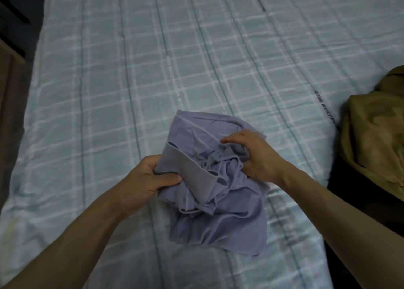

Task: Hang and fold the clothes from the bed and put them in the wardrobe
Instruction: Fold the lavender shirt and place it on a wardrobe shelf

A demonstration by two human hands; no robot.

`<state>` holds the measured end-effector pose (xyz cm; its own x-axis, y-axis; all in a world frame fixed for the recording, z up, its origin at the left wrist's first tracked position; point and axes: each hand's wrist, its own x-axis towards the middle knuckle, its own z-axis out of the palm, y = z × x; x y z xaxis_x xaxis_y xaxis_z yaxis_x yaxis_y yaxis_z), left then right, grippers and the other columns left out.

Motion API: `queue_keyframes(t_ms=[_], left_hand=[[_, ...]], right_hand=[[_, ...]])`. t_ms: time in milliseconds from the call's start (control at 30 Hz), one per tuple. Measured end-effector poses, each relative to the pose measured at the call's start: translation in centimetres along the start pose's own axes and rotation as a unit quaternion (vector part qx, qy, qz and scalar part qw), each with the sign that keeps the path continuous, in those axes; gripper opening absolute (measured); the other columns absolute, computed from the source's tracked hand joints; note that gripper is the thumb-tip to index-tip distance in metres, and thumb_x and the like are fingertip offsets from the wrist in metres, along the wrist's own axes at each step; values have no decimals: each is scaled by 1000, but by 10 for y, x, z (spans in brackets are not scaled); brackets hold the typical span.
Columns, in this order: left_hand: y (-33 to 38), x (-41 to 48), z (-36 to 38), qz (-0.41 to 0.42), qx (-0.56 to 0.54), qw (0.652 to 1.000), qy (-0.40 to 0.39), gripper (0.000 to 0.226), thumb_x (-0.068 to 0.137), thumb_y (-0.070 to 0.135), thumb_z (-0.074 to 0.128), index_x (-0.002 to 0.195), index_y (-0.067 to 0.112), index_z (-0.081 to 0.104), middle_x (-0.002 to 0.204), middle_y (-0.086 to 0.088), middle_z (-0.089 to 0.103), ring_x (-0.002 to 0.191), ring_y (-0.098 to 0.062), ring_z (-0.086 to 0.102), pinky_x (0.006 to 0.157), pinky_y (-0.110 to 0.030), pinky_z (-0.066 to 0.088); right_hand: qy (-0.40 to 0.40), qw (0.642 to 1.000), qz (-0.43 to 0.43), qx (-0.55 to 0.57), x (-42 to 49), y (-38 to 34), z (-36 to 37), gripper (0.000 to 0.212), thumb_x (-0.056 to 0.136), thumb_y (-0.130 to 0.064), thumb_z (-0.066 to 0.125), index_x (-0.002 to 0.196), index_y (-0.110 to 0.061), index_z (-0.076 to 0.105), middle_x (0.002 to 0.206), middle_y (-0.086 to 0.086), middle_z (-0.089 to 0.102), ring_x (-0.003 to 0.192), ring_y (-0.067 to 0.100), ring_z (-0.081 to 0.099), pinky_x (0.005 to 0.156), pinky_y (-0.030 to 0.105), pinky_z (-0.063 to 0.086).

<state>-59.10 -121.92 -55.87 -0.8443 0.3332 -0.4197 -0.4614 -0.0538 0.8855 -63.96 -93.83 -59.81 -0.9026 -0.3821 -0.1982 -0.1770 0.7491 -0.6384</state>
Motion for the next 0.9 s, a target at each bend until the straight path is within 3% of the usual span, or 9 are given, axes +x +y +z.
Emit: queue_keyframes(t_ms=[133,200,267,333,433,567,667,800,900], left_hand=[[-3,-3,-6,3,4,1000,-22,44,46,42,94,84,24,81,91,-2,76,88,-15,72,75,-23,55],[-3,-5,-9,1,31,998,-49,27,62,32,88,85,22,80,93,-7,76,91,-21,72,80,-29,55],[-5,-6,-11,5,55,996,-64,11,76,15,77,87,19,79,95,-14,75,93,-27,71,83,-35,54],[-6,-7,-13,7,57,996,-66,13,77,12,73,87,18,79,96,-16,74,93,-29,70,85,-38,54],[-5,-7,-14,13,45,998,-52,15,70,27,75,85,24,79,92,-7,75,90,-21,71,80,-30,55],[-3,-3,-15,31,23,999,-21,23,64,30,77,86,25,80,92,-3,76,89,-16,71,78,-24,55],[3,5,-14,40,16,999,-1,18,68,17,78,85,23,80,91,-1,76,88,-13,71,77,-22,55],[17,21,-11,62,15,998,11,21,73,16,76,94,12,77,97,-9,75,94,-19,70,82,-27,55],[26,41,-4,71,-16,997,39,17,71,15,78,88,17,79,95,-7,76,92,-18,71,80,-27,55]], right_hand=[[-30,999,-20,-38,10,-9,-1,45,81,-15,76,125,-16,65,119,12,60,110,26,53,91,21,34],[-24,998,0,-61,16,-17,1,41,81,-29,72,119,-16,68,113,13,63,104,27,57,83,21,36],[-34,998,25,-45,21,-24,5,36,78,-39,65,106,-18,71,104,9,68,93,24,62,81,29,47],[-40,998,49,-15,25,-29,6,11,83,-30,70,87,-19,69,91,3,71,84,20,65,77,36,54],[-67,994,80,-39,33,-34,0,17,85,-12,69,73,-21,61,81,-2,65,77,17,61,67,18,45],[-75,989,129,-26,45,-42,-11,4,83,-11,70,81,-15,70,88,1,71,79,15,65,67,20,51],[-6,992,117,38,55,-44,-20,17,83,1,62,84,-13,71,79,2,70,63,4,61,54,11,45],[193,978,-20,72,73,-48,-37,28,80,8,53,82,-13,70,83,-8,66,73,-3,60,70,12,44],[189,981,-50,-15,88,-38,-41,30,83,0,53,106,-8,71,114,8,64,107,14,59,93,23,43]])
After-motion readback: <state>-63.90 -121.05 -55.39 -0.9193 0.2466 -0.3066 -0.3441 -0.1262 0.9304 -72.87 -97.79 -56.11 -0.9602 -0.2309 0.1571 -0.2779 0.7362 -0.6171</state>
